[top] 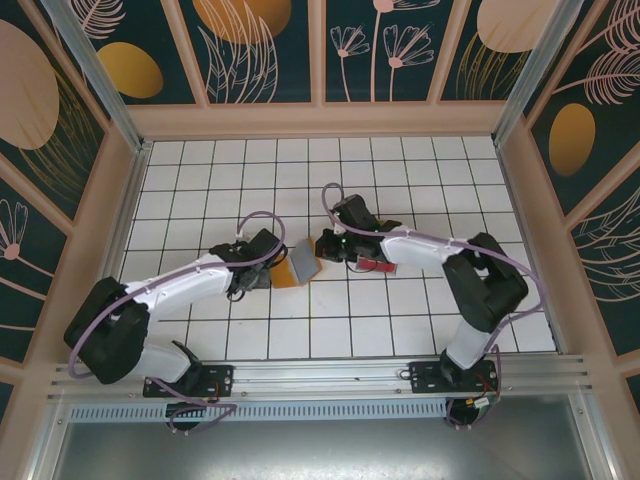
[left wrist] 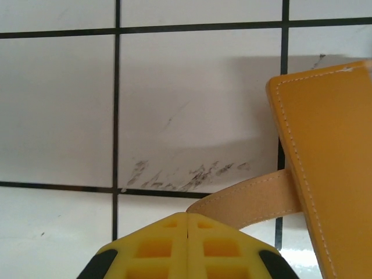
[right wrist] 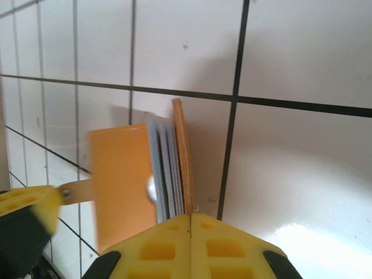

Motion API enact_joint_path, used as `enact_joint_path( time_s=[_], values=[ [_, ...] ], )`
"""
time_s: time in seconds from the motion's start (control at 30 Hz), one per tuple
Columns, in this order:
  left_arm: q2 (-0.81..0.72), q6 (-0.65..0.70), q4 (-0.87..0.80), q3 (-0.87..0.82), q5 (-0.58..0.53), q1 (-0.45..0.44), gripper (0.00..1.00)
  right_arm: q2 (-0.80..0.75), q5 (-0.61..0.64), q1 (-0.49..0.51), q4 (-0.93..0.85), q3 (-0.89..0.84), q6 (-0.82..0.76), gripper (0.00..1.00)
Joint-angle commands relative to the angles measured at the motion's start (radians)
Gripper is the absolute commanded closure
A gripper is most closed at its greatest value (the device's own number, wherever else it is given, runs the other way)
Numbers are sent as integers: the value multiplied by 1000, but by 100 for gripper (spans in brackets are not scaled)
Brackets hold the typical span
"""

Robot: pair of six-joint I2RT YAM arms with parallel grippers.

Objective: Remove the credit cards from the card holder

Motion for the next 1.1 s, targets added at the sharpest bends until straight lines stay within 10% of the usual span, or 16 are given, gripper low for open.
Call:
enact_joint_path(
  time_s=[0.0, 0.97, 1.07],
  values=[
    [51, 24, 52, 19, 14, 6, 100, -66, 47, 28, -89, -7, 5, 100],
    [109, 68, 81, 40, -1, 23, 95, -114, 180, 64, -21, -126, 154, 100],
    [110, 68, 60, 46, -4, 23, 82, -112, 171, 62, 8, -156, 162, 100]
  ],
)
